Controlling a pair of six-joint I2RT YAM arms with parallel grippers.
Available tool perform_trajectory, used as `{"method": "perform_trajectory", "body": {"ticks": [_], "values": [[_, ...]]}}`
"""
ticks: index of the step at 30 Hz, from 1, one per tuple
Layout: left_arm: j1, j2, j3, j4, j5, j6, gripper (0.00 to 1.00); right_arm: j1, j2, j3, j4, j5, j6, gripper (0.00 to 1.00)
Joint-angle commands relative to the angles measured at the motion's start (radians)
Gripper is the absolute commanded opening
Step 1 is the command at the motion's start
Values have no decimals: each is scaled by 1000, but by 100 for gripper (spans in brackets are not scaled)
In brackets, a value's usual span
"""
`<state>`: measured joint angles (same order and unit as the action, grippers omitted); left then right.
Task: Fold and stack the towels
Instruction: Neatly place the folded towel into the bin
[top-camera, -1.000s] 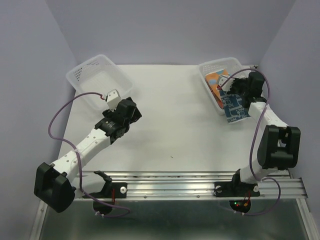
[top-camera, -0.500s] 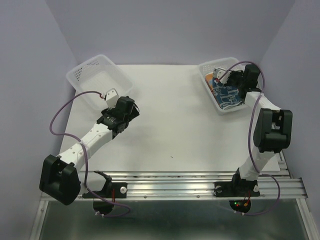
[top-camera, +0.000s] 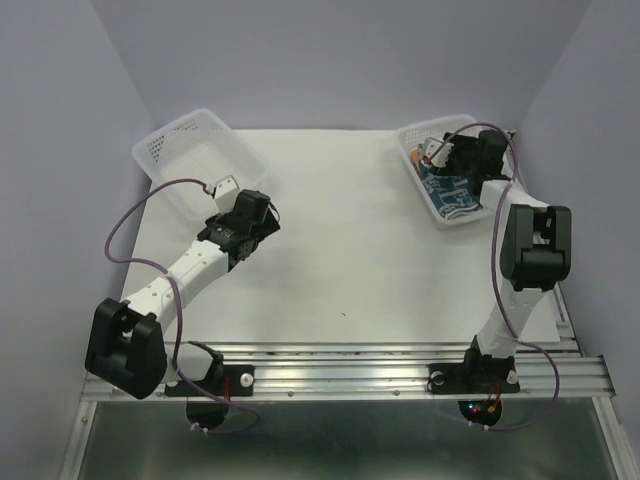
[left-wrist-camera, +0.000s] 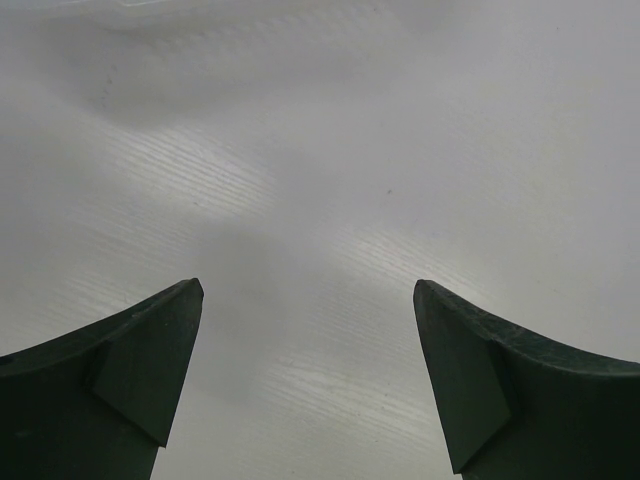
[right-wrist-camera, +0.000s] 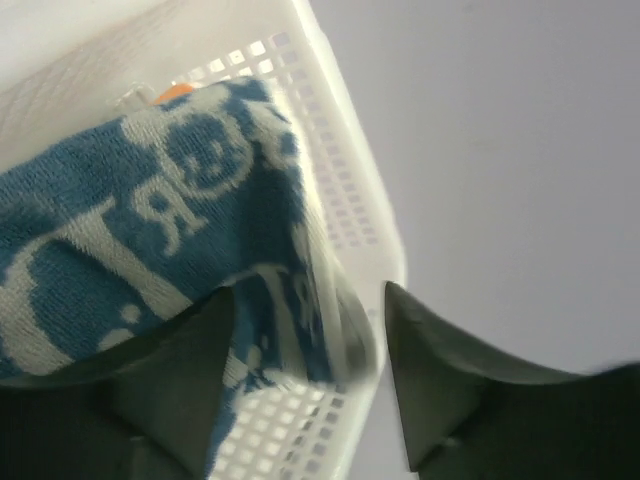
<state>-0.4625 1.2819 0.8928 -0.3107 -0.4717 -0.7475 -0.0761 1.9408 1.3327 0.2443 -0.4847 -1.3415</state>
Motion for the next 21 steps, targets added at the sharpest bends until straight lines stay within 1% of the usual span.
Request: {"method": "perform_trajectory", "body": {"ticks": [1,2,8,9,11,12,13,14,16,17,18,19,20,21], "values": [[7,-7,49,15,-1,19,99,15,-11,72,67,11,18,87],[7,-12,51,15,1,22,99,16,-17,71,64,8,25,100],[7,-67,43,15,8,30,99,22,-149,13,43,9,114,100],[7,-91,34,19,15,33,99,24,-199,-7,38,9,172,100],[7,-120,15,30,21,34,99,24,-250,-32,33,3,247,100],[7,-136,3,44,27,34,99,24,-279,-42,35,0,349,100],[7,-153,-24,51,33,34,99,24,-323,-55,50,6,417,100],[7,-186,-37,59,45,34,99,27,-345,-67,61,36,596,100],[7,-225,-77,64,57,36,99,29,-394,-61,58,102,833,100],[5,-266,-90,64,62,34,99,29,-408,-49,24,142,955,100],[5,-289,-103,61,61,30,99,29,-420,-9,-31,203,1171,100],[7,-314,-115,58,61,25,99,29,-434,9,-98,215,1259,100],[7,-363,-139,55,62,20,99,29,-448,22,-220,210,1336,100],[5,-387,-152,52,73,13,99,29,-486,8,-273,180,1495,100]]}}
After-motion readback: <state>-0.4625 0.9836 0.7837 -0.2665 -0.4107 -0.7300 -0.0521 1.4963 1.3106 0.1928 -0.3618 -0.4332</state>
